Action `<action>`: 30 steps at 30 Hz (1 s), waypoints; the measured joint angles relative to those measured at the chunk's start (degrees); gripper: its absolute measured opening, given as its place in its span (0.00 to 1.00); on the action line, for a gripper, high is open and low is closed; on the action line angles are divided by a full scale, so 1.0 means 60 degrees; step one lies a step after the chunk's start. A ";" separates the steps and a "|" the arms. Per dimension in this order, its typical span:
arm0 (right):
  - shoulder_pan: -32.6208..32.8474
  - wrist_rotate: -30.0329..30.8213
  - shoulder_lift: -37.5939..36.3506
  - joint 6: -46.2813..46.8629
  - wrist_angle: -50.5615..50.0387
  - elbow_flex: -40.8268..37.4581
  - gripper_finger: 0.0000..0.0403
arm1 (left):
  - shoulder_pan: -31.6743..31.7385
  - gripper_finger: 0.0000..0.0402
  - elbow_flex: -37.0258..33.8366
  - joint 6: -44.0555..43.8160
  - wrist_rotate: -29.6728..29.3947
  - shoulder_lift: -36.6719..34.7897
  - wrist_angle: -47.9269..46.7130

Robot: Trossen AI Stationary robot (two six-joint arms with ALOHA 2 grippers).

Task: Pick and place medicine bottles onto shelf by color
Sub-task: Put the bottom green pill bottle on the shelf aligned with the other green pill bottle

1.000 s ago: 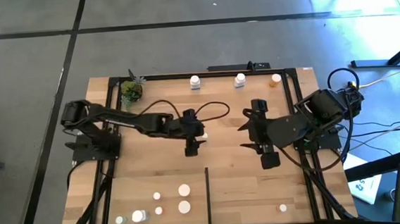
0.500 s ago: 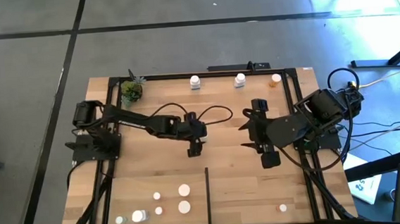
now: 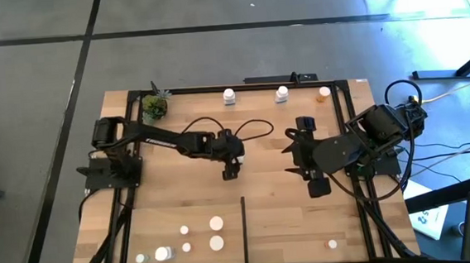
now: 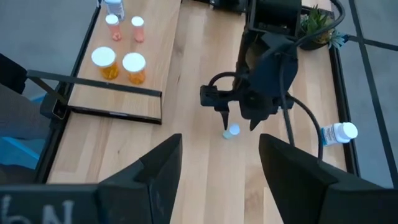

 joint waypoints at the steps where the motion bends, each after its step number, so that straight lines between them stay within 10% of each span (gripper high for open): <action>1: 0.0000 0.0000 0.0000 0.0000 -0.0025 0.0000 0.53 | 0.0040 0.68 0.0004 0.0000 0.0167 0.0054 0.0062; 30: -0.0004 0.0022 0.0007 -0.0029 -0.0049 -0.0007 0.53 | 0.0262 0.68 0.0007 0.0161 0.1049 0.0575 0.0665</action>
